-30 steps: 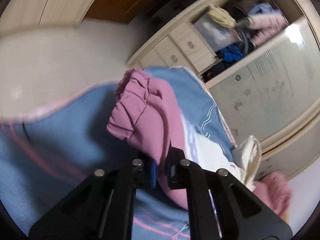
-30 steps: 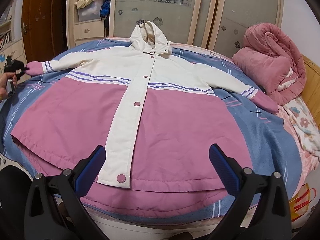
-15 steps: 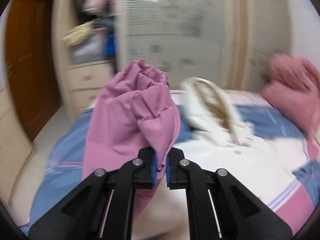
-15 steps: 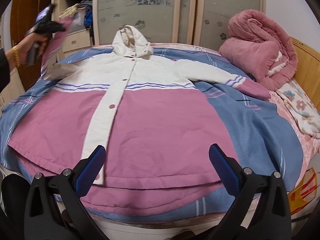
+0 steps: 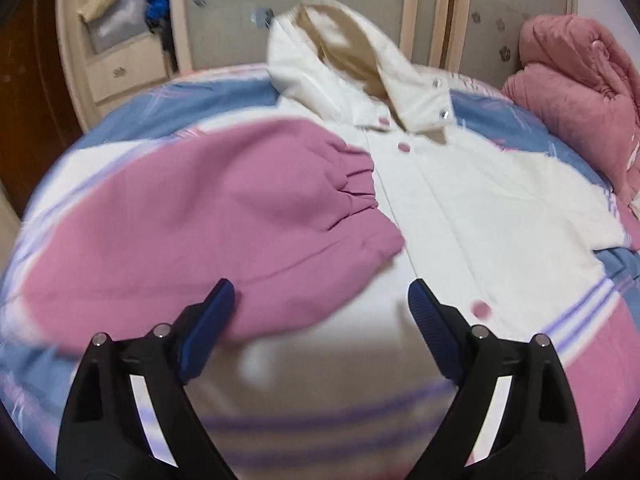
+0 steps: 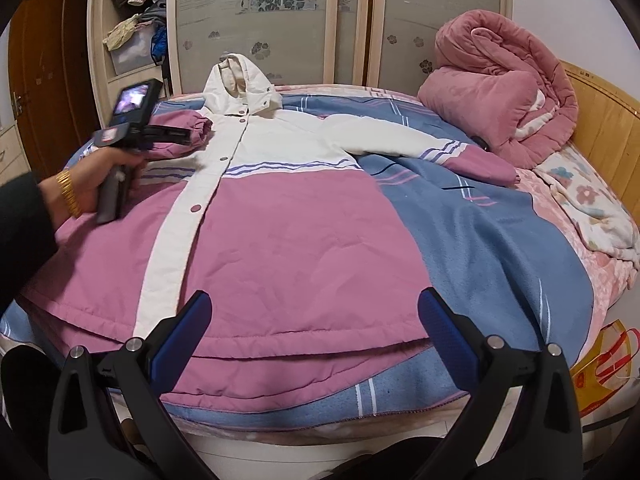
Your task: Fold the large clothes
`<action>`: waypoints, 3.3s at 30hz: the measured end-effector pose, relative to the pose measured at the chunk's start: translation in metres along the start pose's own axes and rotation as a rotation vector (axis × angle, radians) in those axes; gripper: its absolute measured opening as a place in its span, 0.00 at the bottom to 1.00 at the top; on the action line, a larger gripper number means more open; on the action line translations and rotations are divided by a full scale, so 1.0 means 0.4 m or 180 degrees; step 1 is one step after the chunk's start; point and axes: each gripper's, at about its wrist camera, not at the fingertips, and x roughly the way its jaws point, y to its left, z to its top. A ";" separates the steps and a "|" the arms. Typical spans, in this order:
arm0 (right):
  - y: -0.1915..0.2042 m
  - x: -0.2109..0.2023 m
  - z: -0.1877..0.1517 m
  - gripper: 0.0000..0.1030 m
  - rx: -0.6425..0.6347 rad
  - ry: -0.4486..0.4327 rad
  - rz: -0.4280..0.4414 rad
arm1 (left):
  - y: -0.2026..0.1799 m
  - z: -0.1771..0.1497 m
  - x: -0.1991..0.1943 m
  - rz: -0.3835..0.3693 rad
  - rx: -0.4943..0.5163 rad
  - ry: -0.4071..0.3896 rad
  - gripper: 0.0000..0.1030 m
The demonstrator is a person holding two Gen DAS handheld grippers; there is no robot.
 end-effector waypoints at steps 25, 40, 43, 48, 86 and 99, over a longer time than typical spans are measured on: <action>0.073 -0.209 0.008 0.99 -0.0035 -0.0521 0.0329 | -0.042 -0.478 -0.879 0.0197 -0.0156 -0.0414 0.98; 0.044 -0.291 -0.009 0.99 0.0021 -0.0614 0.0333 | -0.088 -0.513 -0.949 0.0099 -0.0125 -0.0500 0.98; 0.040 -0.297 -0.012 0.99 0.0025 -0.0617 0.0324 | -0.094 -0.514 -0.952 0.0091 -0.0105 -0.0509 0.98; 0.039 -0.299 -0.014 0.99 0.0020 -0.0606 0.0317 | -0.100 -0.515 -0.951 0.0067 -0.0099 -0.0501 0.98; 0.247 0.352 0.474 0.82 0.1156 0.0913 0.2331 | 0.058 -0.276 -0.925 -0.0978 -0.0198 -0.0729 0.98; 0.381 0.772 0.521 0.59 0.1867 0.1351 0.2032 | 0.080 -0.270 -0.875 -0.0617 0.0063 -0.0661 0.98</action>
